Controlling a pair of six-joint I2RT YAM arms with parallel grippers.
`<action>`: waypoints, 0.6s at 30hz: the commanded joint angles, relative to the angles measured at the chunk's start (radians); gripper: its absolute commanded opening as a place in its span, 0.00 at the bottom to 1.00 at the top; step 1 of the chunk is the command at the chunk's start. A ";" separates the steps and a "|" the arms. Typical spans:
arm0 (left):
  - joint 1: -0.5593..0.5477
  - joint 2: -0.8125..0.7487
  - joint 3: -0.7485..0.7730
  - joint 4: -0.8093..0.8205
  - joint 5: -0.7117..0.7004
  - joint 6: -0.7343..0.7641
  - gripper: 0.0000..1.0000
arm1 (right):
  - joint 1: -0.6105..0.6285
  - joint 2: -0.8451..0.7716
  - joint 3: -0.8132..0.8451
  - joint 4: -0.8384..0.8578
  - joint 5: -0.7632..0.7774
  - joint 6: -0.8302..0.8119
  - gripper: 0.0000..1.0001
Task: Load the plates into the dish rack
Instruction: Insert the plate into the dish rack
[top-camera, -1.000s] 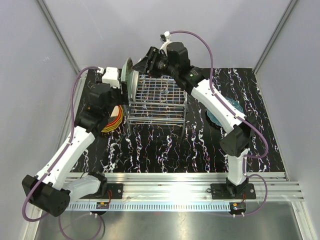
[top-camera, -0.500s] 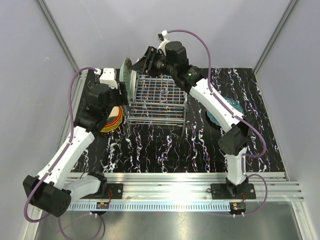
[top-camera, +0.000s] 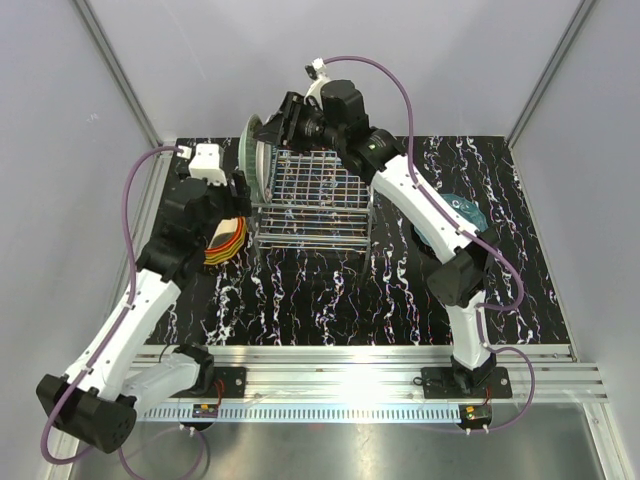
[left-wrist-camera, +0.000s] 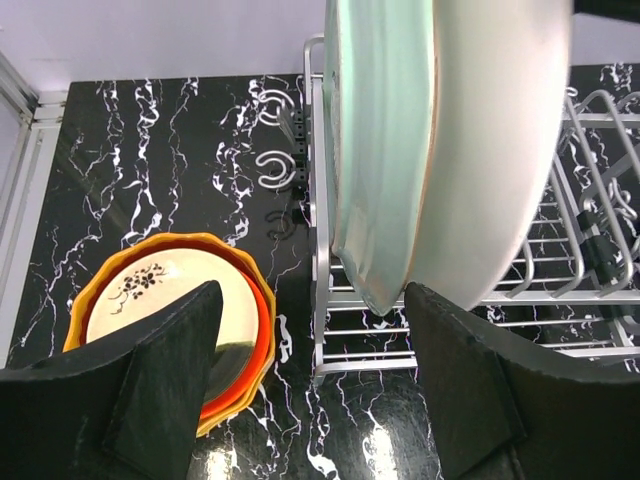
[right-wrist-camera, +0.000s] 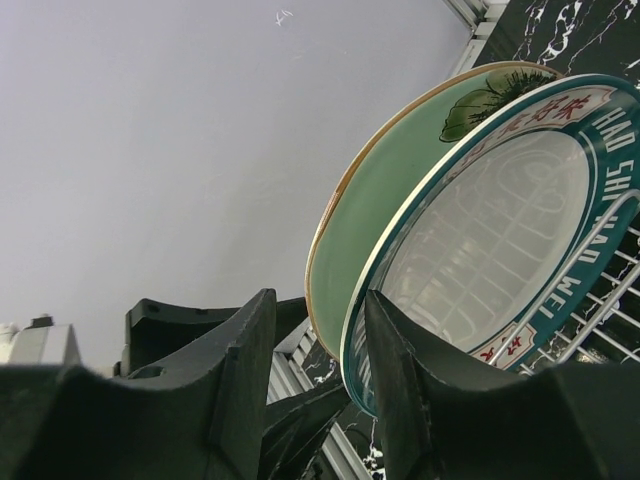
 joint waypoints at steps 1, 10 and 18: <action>0.007 -0.049 -0.009 0.067 0.008 0.006 0.78 | 0.029 0.013 0.060 0.008 -0.023 -0.016 0.48; 0.007 -0.137 -0.033 0.090 0.002 0.009 0.84 | 0.049 -0.001 0.030 0.001 -0.008 -0.032 0.45; 0.007 -0.154 -0.032 0.090 -0.001 0.006 0.84 | 0.063 -0.016 0.000 0.008 0.006 -0.035 0.40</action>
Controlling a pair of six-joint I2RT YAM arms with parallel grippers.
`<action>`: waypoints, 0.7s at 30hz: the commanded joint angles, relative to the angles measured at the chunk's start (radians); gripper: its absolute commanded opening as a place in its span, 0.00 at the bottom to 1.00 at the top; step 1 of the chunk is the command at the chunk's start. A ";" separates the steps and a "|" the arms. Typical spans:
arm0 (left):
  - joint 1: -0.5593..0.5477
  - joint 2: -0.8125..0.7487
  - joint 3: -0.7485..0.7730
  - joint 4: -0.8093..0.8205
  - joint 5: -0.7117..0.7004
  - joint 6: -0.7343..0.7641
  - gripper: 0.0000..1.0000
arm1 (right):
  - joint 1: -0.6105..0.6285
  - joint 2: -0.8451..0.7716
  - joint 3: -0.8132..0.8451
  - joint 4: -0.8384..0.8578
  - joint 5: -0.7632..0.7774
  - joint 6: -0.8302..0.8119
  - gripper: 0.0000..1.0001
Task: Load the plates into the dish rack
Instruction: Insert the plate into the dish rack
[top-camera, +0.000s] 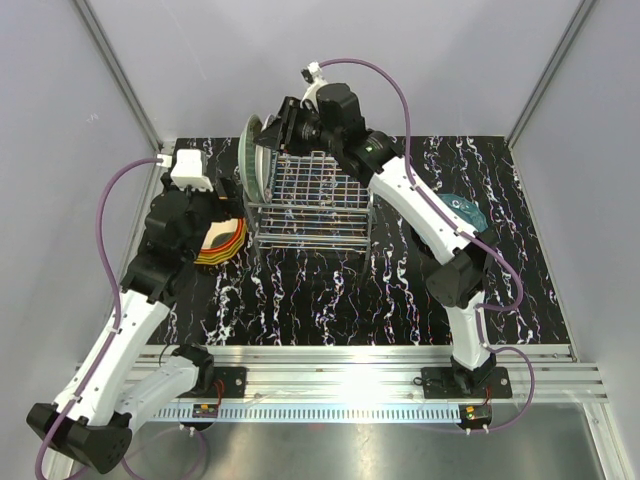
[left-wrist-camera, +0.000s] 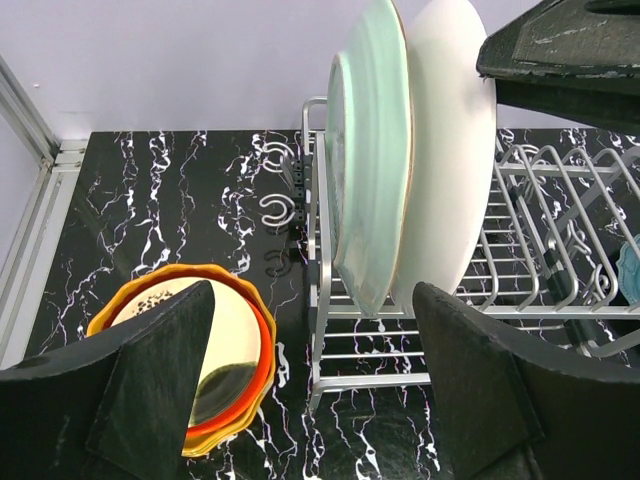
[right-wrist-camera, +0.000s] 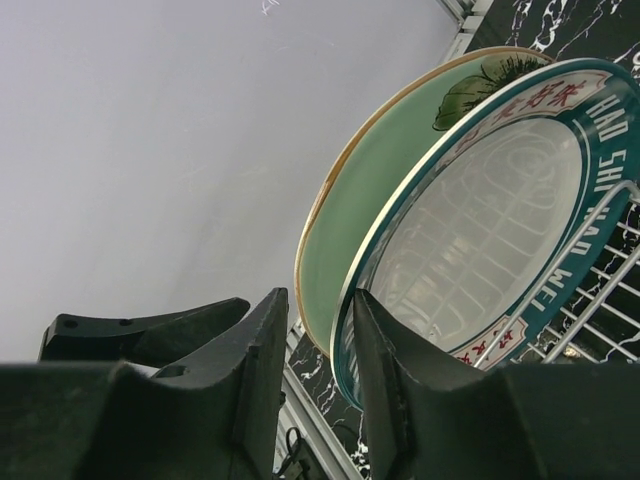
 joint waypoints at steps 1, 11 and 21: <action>0.007 -0.014 0.001 0.051 -0.001 0.003 0.84 | 0.048 -0.024 -0.019 0.031 -0.023 -0.008 0.39; 0.007 -0.026 -0.001 0.051 -0.003 0.003 0.85 | 0.063 -0.099 -0.197 0.103 -0.009 0.002 0.27; 0.007 -0.028 0.001 0.048 -0.003 0.003 0.87 | 0.063 -0.093 -0.158 0.064 0.002 -0.036 0.17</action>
